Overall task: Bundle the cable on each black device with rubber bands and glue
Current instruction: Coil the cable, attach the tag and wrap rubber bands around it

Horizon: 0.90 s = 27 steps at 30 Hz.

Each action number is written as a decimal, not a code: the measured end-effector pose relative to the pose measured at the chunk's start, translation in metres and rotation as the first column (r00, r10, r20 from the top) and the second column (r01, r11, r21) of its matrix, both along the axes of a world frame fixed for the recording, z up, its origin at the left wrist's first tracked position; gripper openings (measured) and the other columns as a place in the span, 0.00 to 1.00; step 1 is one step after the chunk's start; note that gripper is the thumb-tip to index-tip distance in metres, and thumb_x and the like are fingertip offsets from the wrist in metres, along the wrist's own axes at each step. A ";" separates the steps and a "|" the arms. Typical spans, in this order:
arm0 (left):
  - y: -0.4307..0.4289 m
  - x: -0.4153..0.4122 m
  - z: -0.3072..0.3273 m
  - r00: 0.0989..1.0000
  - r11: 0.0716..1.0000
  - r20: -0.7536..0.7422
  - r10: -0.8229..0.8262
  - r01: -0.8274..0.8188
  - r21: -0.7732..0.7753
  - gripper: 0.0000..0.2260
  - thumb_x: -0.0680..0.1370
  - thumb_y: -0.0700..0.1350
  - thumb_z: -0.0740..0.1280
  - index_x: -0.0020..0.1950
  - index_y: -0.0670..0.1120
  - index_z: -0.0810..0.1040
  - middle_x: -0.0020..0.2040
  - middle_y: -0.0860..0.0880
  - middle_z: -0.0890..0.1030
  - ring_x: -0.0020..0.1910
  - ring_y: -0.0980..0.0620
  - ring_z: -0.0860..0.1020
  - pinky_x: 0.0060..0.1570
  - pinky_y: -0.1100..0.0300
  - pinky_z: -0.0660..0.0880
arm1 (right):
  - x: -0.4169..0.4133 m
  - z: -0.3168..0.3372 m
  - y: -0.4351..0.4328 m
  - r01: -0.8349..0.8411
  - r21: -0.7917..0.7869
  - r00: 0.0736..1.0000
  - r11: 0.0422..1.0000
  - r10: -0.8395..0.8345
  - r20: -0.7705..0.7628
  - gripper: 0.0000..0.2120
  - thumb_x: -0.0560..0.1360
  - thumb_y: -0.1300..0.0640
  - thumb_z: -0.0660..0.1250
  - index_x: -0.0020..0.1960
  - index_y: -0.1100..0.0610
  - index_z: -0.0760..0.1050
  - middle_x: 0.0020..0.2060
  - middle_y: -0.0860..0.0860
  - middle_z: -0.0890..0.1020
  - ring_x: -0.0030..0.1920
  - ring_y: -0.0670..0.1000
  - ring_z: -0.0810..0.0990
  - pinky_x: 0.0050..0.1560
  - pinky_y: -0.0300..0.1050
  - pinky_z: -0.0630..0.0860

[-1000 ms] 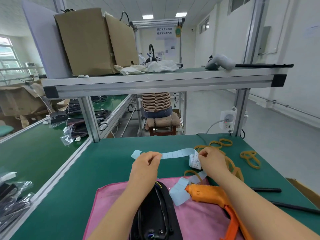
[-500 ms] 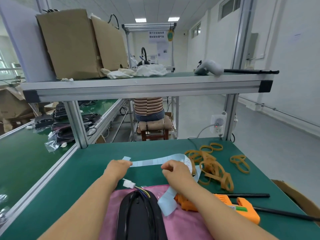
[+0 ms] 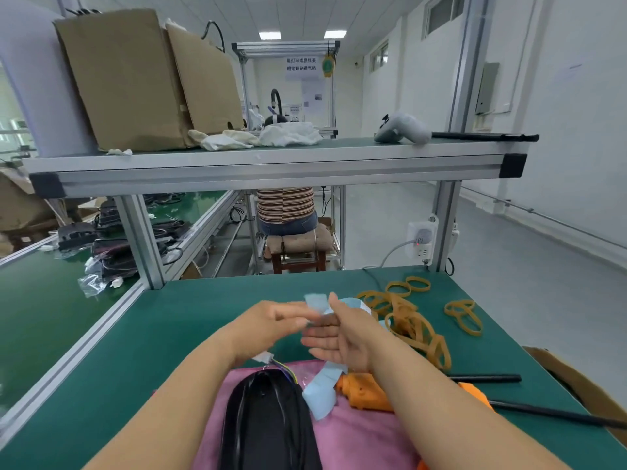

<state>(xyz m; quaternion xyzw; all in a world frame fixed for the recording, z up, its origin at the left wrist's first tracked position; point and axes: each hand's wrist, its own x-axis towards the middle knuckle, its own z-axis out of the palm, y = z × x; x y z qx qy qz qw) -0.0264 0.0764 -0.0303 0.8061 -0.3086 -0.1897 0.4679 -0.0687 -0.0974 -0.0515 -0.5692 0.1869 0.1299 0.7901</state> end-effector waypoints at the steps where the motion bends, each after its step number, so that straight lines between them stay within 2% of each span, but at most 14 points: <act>1: -0.004 -0.006 0.003 0.998 0.998 -0.005 -0.059 0.059 0.028 0.11 0.80 0.40 0.66 0.61 0.47 0.83 0.65 0.55 0.79 0.66 0.62 0.74 0.66 0.70 0.67 | 0.000 0.002 -0.001 -0.016 0.049 1.000 0.999 0.016 -0.007 0.28 0.82 0.38 0.54 0.57 0.61 0.77 0.44 0.57 0.85 0.42 0.53 0.85 0.40 0.47 0.81; 3: -0.009 -0.013 0.003 0.989 0.984 0.006 -0.147 0.145 0.102 0.11 0.79 0.39 0.69 0.60 0.45 0.83 0.64 0.54 0.80 0.66 0.58 0.75 0.70 0.63 0.67 | -0.002 0.006 -0.001 -0.010 0.153 1.000 0.988 0.010 -0.001 0.20 0.83 0.45 0.58 0.55 0.62 0.76 0.37 0.56 0.85 0.35 0.52 0.84 0.35 0.45 0.81; 5: -0.011 -0.019 0.002 0.977 0.965 0.034 -0.212 0.204 0.164 0.10 0.77 0.40 0.71 0.57 0.46 0.85 0.60 0.56 0.82 0.62 0.58 0.77 0.67 0.64 0.69 | -0.003 0.006 -0.002 0.030 0.175 0.999 0.984 -0.036 0.033 0.10 0.83 0.61 0.59 0.52 0.64 0.77 0.34 0.58 0.84 0.31 0.52 0.83 0.31 0.43 0.80; 7: -0.011 -0.021 0.001 0.981 0.974 0.060 -0.183 0.172 0.149 0.07 0.76 0.41 0.72 0.53 0.49 0.87 0.57 0.58 0.83 0.59 0.59 0.79 0.66 0.63 0.70 | -0.003 0.004 -0.007 0.095 0.149 0.991 0.984 -0.108 0.081 0.12 0.82 0.67 0.55 0.54 0.64 0.78 0.38 0.59 0.84 0.35 0.53 0.84 0.33 0.45 0.81; 9: -0.013 -0.022 -0.001 0.997 0.999 0.081 -0.018 0.015 0.040 0.05 0.75 0.45 0.73 0.45 0.55 0.87 0.51 0.56 0.85 0.54 0.56 0.81 0.63 0.58 0.74 | -0.005 0.000 -0.011 0.128 0.120 0.982 0.985 -0.143 0.127 0.13 0.82 0.68 0.54 0.57 0.64 0.77 0.41 0.58 0.85 0.39 0.53 0.84 0.38 0.47 0.80; 11: -0.019 -0.022 -0.005 0.961 0.973 0.156 0.229 -0.222 -0.057 0.06 0.76 0.48 0.72 0.40 0.58 0.85 0.41 0.55 0.85 0.41 0.55 0.81 0.49 0.58 0.77 | -0.007 -0.001 -0.013 0.138 0.109 0.973 0.984 -0.155 0.169 0.13 0.82 0.69 0.55 0.58 0.65 0.77 0.41 0.57 0.86 0.40 0.52 0.84 0.42 0.45 0.78; 12: -0.023 -0.023 -0.007 0.920 0.943 0.209 0.332 -0.319 -0.094 0.07 0.76 0.48 0.71 0.39 0.58 0.85 0.38 0.56 0.83 0.35 0.57 0.78 0.41 0.60 0.75 | -0.007 -0.003 -0.012 0.144 0.124 0.970 0.982 -0.165 0.178 0.12 0.82 0.69 0.56 0.57 0.65 0.77 0.41 0.57 0.86 0.41 0.52 0.84 0.44 0.46 0.77; 14: -0.032 -0.026 -0.013 0.854 0.899 0.284 0.436 -0.401 -0.176 0.06 0.75 0.45 0.71 0.40 0.55 0.84 0.39 0.56 0.82 0.34 0.61 0.75 0.40 0.64 0.70 | -0.008 -0.004 -0.011 0.147 0.171 0.969 0.974 -0.177 0.172 0.10 0.82 0.68 0.57 0.55 0.65 0.77 0.39 0.58 0.85 0.40 0.51 0.84 0.44 0.46 0.78; 17: -0.043 -0.031 -0.021 0.811 0.888 0.362 0.460 -0.416 -0.197 0.04 0.75 0.42 0.72 0.46 0.51 0.83 0.43 0.54 0.80 0.38 0.61 0.74 0.45 0.63 0.72 | -0.009 -0.004 -0.007 0.168 0.122 0.971 0.978 -0.186 0.148 0.08 0.82 0.65 0.58 0.52 0.63 0.77 0.36 0.57 0.83 0.33 0.50 0.80 0.36 0.43 0.77; 20: -0.048 -0.032 -0.026 0.770 0.876 0.418 0.483 -0.432 -0.216 0.03 0.74 0.42 0.72 0.46 0.49 0.82 0.43 0.53 0.78 0.40 0.56 0.75 0.47 0.56 0.75 | -0.010 -0.003 -0.005 0.192 0.070 0.970 0.979 -0.200 0.139 0.09 0.83 0.63 0.57 0.50 0.61 0.76 0.38 0.58 0.83 0.33 0.51 0.81 0.30 0.43 0.78; 24: -0.049 -0.032 -0.030 0.757 0.901 0.494 0.427 -0.404 -0.159 0.03 0.74 0.42 0.73 0.46 0.49 0.83 0.43 0.53 0.75 0.39 0.56 0.73 0.47 0.53 0.75 | -0.009 -0.002 -0.006 0.201 -0.026 0.970 0.979 -0.195 0.146 0.10 0.84 0.61 0.56 0.53 0.60 0.75 0.45 0.59 0.84 0.38 0.52 0.82 0.39 0.45 0.80; 27: -0.047 -0.032 -0.033 0.756 0.916 0.532 0.380 -0.386 -0.105 0.05 0.74 0.43 0.73 0.50 0.49 0.84 0.43 0.54 0.73 0.37 0.59 0.70 0.45 0.54 0.75 | -0.007 0.000 -0.007 0.218 -0.141 0.972 0.966 -0.202 0.118 0.10 0.83 0.60 0.56 0.54 0.62 0.75 0.40 0.58 0.82 0.33 0.51 0.81 0.34 0.45 0.80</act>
